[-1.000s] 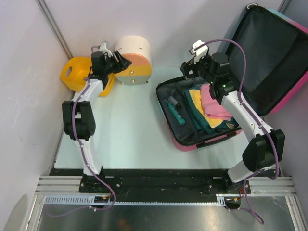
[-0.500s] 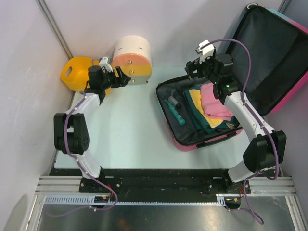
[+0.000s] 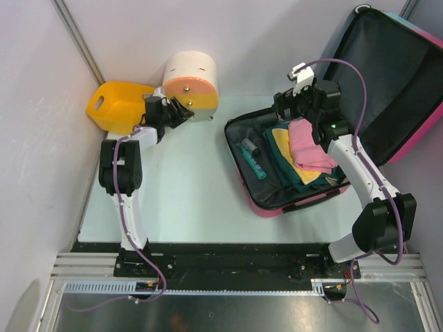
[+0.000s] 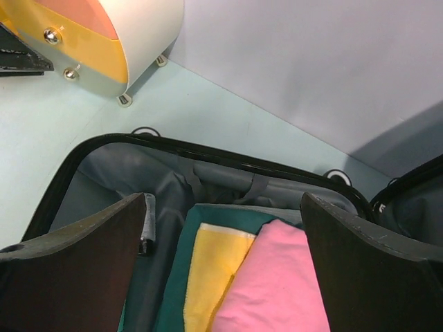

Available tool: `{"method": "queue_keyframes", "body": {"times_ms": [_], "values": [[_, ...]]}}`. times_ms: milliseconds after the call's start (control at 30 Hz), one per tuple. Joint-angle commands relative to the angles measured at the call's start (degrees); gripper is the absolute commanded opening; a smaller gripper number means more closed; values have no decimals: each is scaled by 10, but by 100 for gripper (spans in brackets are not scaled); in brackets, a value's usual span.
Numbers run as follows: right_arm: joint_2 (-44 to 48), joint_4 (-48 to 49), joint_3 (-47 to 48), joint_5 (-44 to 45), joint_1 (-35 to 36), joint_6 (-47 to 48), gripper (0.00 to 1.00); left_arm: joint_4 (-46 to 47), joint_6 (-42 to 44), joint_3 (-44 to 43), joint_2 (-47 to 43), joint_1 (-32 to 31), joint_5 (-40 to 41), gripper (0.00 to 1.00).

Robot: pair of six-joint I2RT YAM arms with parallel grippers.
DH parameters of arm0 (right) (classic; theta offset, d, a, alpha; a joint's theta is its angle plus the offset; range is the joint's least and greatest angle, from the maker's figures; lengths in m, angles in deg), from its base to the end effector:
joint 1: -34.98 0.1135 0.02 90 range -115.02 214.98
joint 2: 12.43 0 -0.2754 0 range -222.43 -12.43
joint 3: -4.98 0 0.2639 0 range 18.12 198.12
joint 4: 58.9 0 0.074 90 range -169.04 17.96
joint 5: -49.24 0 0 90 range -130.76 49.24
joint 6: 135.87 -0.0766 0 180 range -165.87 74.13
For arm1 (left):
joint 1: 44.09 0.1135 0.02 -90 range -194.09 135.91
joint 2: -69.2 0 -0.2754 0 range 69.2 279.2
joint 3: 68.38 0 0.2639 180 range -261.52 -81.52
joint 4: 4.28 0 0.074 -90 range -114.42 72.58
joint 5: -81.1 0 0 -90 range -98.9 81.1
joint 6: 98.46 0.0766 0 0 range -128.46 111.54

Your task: Open, take out, and arrange the luggage

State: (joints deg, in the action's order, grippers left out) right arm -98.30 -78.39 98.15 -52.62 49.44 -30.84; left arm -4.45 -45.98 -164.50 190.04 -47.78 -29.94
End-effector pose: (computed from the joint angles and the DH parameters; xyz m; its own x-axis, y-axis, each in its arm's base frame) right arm 0.3907 0.1170 0.3903 -0.0837 -0.2837 -0.9553 -0.4769 0.8531 -0.2116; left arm 0.5300 -0.0617 0.1784 -0.5676 -0.5330 -0.6274 0.0496 0.7386 -0.6723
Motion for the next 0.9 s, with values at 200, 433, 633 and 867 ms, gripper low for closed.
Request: {"method": "queue_keyframes", "body": {"times_ms": [200,433,633,867], "values": [[35,-9,-2,4,-14,0,98,39,-3,-72,41,-26,61,48],[33,-16,-2,3,-19,2,98,37,3,-67,54,-26,78,39],[27,-12,-2,-2,-21,-3,98,35,17,-86,75,-27,94,40],[21,-9,-2,0,-22,-3,98,31,22,-113,102,-27,90,41]]}}
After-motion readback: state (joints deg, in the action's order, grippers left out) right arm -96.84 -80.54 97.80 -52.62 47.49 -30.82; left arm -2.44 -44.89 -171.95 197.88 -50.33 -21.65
